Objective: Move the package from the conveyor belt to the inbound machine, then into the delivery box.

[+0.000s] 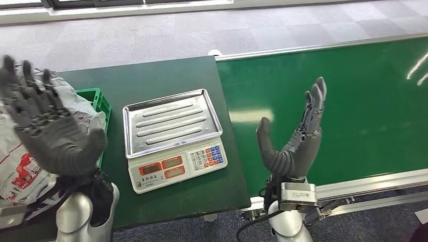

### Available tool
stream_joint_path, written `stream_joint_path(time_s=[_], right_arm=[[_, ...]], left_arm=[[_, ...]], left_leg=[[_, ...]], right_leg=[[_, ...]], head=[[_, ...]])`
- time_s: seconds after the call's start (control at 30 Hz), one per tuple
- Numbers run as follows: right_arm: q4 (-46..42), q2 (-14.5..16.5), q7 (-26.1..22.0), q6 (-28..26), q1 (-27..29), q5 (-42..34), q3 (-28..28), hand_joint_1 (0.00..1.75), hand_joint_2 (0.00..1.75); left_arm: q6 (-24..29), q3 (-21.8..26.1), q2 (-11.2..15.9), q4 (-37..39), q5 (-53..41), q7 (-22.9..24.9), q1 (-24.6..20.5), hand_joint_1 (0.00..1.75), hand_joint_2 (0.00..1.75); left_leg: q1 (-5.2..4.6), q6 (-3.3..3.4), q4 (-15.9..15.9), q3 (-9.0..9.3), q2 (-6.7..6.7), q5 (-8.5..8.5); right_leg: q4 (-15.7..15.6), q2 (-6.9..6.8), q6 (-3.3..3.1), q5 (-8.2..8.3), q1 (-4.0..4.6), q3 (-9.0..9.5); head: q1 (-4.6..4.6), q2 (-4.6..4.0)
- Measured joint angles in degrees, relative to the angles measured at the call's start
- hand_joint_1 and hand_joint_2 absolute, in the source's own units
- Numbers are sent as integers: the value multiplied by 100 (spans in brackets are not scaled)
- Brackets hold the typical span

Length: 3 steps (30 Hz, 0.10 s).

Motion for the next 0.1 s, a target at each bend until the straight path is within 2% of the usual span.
stream_joint_path(time_s=[0.03, 0.1], right_arm=[[-50, 14, -15, 29, 101, -149, -118, 0, 175], [-125, 30, -51, 117, 239, -326, -265, 0, 175]], left_arm=[[-289, 2, -36, 286, 83, 41, 16, 0, 175], [-444, 11, -85, 639, 211, 53, 31, 0, 175]], left_leg=[[-2, 0, 0, 0, 4, 0], [-4, 0, 0, 0, 8, 0]], right_leg=[[0, 2, 0, 2, -3, -1], [0, 3, 1, 3, -5, -2]], head=[[-1, 0], [-1, 0]])
